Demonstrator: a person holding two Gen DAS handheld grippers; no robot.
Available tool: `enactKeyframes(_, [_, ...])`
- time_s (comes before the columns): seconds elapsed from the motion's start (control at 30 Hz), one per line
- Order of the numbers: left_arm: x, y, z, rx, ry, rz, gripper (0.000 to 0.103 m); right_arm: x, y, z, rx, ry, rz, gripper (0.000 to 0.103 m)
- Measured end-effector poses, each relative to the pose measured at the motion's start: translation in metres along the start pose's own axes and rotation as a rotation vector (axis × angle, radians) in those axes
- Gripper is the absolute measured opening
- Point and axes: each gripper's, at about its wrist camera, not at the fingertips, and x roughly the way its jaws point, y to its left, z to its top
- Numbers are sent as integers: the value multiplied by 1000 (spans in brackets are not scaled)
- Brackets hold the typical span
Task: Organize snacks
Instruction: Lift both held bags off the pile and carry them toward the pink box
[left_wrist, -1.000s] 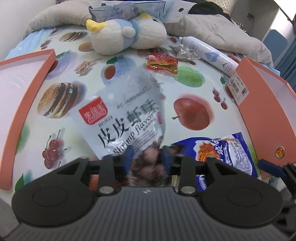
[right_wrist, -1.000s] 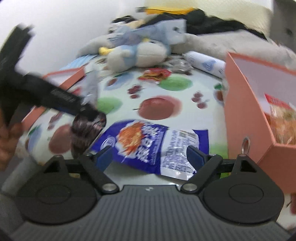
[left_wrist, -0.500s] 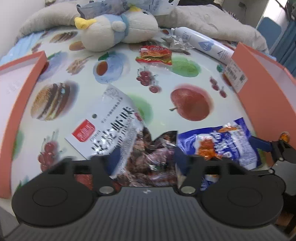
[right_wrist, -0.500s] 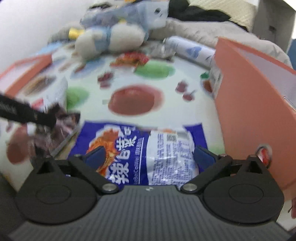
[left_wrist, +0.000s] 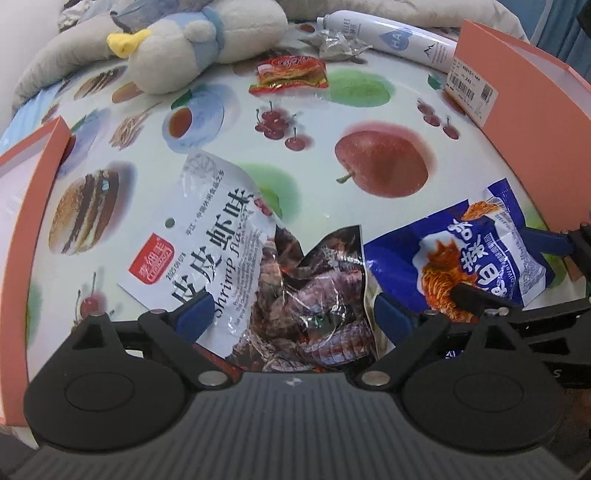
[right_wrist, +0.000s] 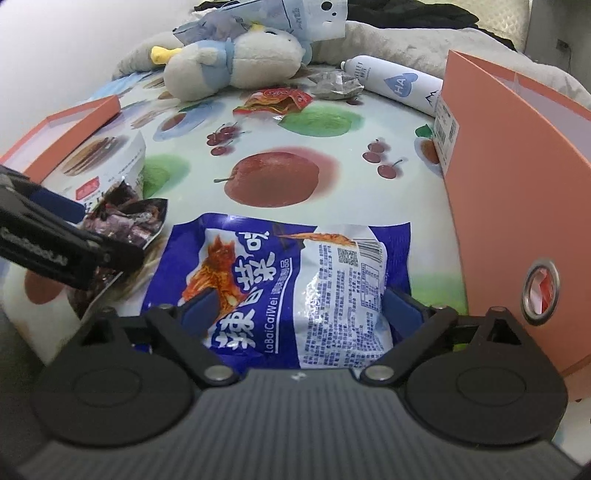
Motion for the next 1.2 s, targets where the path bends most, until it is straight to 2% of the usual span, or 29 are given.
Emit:
enactKeyframes(0.03, [1,0,-1,-5,4,0,95,-1,0,0,-4,-1,1,84])
enactKeyframes(0.13, [2,-1,-3,-2,-5,12,95,-7,2,1,-17,-1,8,72])
enactKeyframes(0.3, [2,-1,-4,-13,-18,16,95,-16,4,2,-17,-14,3,63])
enactKeyframes(0.37, [2,-2,-4,-15,-22,16,92,-19,2,1,1,-13,9,62])
enactKeyframes(0.53, [-3,-9,-3,14,-38,6,69,-24,-1,-1,11,-4,5,62])
enactKeyframes(0.6, [-5,-13,-1,23,-38,5,55,-24,-1,0,17,0,4,62])
enactKeyframes(0.7, [-8,-16,1,23,-41,18,49,-26,-2,1,26,4,2,62])
enactKeyframes(1.1, [-48,-6,13,-125,-94,-41,46,-53,-10,21,79,-25,23,62])
enactKeyframes(1.2, [-63,-11,20,-123,-117,-43,46,-63,-10,31,91,-44,29,62])
